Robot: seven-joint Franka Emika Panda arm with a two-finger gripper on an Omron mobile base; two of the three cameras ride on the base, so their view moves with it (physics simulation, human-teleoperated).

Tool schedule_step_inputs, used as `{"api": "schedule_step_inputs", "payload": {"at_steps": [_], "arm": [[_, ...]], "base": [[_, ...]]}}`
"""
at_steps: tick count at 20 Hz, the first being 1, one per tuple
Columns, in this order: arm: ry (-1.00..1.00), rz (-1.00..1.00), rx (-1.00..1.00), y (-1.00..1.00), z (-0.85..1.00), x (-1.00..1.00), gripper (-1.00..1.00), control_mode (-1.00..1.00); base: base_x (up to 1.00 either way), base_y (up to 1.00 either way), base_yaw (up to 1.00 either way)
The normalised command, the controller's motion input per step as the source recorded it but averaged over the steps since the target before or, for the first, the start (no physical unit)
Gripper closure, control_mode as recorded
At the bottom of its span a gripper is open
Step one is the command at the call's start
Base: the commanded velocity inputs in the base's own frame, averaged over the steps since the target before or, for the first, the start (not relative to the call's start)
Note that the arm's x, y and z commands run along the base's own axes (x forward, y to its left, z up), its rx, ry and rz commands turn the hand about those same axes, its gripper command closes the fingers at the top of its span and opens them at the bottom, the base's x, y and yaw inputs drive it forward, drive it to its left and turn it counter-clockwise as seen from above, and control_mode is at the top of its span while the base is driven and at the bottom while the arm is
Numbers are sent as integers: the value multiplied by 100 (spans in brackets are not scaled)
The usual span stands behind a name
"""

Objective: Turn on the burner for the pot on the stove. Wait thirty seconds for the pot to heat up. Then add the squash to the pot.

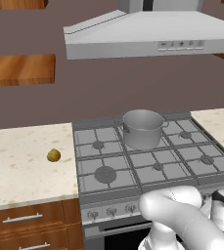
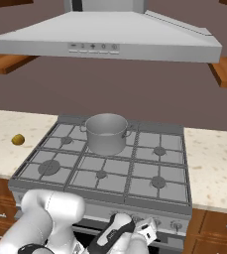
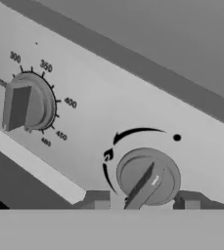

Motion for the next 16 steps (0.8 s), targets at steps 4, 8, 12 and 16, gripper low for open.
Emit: {"api": "schedule_step_inputs", "payload": {"at_steps": [4, 8, 12, 16], "arm": [[-29, 62, -22, 0, -18, -29, 100, -100], [-37, 59, -21, 0, -9, -33, 100, -100], [-34, 69, -25, 0, -19, -25, 100, -100], [-30, 86, -22, -4, -33, -2, 100, -100]], "base": [[0, 0, 0], [0, 0, 0], [0, 0, 0], [0, 0, 0]]}}
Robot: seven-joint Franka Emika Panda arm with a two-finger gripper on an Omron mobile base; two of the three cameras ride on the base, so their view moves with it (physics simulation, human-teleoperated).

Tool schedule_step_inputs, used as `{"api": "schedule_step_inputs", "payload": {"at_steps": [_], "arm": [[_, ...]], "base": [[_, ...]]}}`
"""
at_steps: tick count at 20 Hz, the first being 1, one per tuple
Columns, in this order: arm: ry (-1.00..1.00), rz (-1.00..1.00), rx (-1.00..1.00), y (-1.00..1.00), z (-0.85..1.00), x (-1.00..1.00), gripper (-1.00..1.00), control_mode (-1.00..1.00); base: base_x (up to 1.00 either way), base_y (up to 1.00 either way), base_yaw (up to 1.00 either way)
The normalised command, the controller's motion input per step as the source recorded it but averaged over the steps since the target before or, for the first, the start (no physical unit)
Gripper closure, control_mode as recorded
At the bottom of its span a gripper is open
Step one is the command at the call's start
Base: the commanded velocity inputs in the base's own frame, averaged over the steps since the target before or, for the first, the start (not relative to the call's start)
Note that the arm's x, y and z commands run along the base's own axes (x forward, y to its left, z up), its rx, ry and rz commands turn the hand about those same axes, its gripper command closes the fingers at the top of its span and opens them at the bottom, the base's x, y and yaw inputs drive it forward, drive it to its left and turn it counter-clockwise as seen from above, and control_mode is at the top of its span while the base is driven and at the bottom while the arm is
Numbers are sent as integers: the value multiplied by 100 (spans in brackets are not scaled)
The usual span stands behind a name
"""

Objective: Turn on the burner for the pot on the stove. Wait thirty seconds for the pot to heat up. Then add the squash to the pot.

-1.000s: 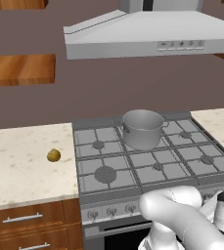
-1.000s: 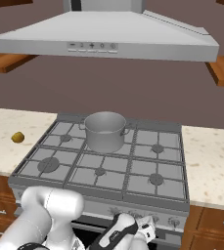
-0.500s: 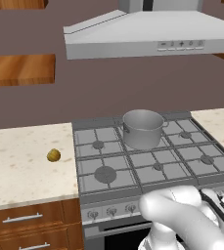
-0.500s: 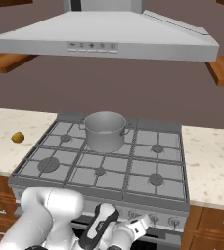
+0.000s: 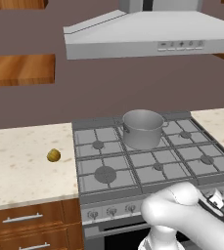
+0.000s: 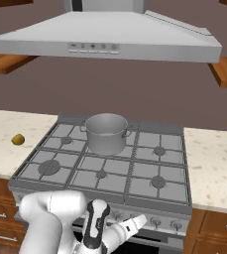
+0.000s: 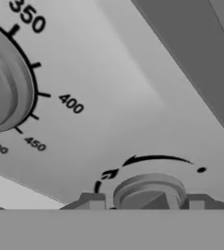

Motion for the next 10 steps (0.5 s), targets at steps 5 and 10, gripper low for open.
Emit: {"api": "schedule_step_inputs", "payload": {"at_steps": [5, 10], "arm": [[-24, 95, -18, -1, -51, 0, 100, -100], [-18, 98, -13, 0, -64, 0, 100, -100]], "base": [[0, 0, 0], [0, 0, 0]]}}
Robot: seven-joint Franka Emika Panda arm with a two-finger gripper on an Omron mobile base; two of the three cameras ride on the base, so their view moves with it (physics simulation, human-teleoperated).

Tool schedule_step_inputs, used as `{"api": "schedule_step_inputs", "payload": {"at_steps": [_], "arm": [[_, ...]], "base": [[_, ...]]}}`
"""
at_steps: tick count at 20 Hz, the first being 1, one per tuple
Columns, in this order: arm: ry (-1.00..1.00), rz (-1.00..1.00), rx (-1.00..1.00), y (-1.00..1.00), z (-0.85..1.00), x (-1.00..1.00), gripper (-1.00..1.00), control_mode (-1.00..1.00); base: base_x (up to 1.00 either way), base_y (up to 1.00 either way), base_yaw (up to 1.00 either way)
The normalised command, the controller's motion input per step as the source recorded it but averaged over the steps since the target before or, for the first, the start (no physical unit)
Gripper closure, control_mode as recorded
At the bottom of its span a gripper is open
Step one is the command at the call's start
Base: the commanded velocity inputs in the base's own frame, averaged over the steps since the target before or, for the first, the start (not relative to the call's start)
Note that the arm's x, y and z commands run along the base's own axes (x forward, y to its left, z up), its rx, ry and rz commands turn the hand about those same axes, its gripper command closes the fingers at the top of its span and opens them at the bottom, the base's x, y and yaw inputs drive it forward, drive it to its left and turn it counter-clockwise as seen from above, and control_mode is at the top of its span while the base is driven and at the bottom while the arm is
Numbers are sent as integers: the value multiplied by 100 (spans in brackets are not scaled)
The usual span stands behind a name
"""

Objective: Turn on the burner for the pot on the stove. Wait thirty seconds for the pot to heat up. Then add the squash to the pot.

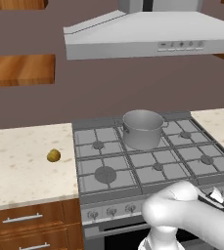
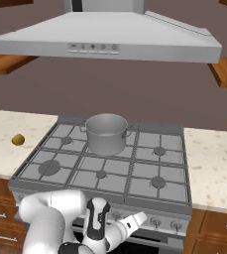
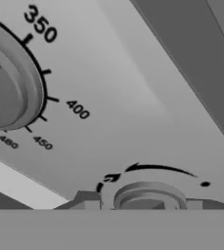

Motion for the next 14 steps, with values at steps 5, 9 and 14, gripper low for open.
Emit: {"api": "schedule_step_inputs", "payload": {"at_steps": [5, 9, 14], "arm": [[-6, 26, -3, -4, -11, -3, -100, -100], [0, -1, 0, 0, 28, -9, -100, -100], [-11, -8, 10, -1, 100, -43, -100, -100]], "base": [[0, 0, 0], [0, 0, 0], [0, 0, 0]]}}
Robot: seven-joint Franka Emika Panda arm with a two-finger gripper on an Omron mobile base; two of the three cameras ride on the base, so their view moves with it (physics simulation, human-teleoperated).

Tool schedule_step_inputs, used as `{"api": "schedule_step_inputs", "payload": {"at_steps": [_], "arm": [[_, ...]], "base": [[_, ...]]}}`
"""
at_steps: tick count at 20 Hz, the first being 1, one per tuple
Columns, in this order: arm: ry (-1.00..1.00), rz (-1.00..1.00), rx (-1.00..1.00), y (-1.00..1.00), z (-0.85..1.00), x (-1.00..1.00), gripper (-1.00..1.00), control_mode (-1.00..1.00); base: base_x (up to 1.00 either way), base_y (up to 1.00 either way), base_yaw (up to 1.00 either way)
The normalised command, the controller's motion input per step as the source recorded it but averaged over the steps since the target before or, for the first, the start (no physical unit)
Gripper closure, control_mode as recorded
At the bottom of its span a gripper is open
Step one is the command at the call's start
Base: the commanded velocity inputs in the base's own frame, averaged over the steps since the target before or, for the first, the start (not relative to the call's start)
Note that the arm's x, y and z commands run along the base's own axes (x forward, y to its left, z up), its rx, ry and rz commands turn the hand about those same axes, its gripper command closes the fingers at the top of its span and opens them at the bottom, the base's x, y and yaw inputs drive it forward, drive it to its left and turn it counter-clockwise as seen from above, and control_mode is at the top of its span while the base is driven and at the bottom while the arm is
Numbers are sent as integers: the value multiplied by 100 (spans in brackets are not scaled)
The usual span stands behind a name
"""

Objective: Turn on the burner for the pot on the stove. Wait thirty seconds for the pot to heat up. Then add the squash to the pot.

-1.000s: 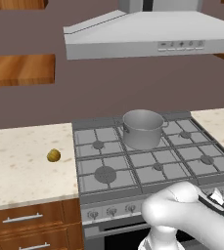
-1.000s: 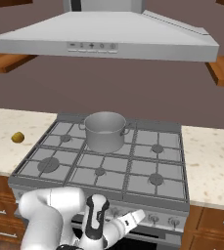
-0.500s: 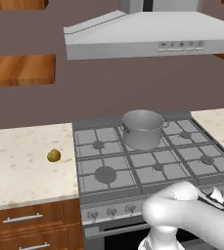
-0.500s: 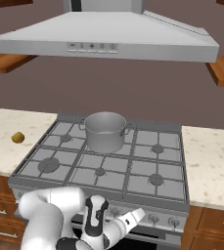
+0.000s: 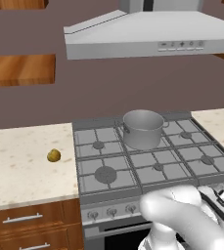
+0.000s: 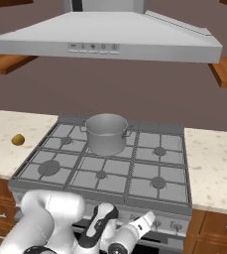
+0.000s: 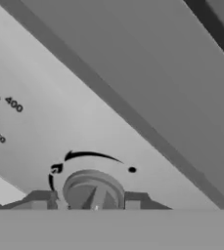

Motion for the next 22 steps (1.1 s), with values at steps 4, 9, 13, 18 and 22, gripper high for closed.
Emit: {"api": "schedule_step_inputs", "payload": {"at_steps": [4, 9, 13, 18, 22], "arm": [[-3, -4, 13, 0, 100, -69, -100, -100], [-1, -4, 13, 0, 100, -97, -100, -100], [-9, -4, 10, -7, 75, -86, -100, -100], [2, 0, 0, 0, 0, 1, -100, -100], [0, 0, 0, 0, 0, 0, -100, -100]], "base": [[0, 0, 0], [0, 0, 0], [0, 0, 0], [0, 0, 0], [0, 0, 0]]}}
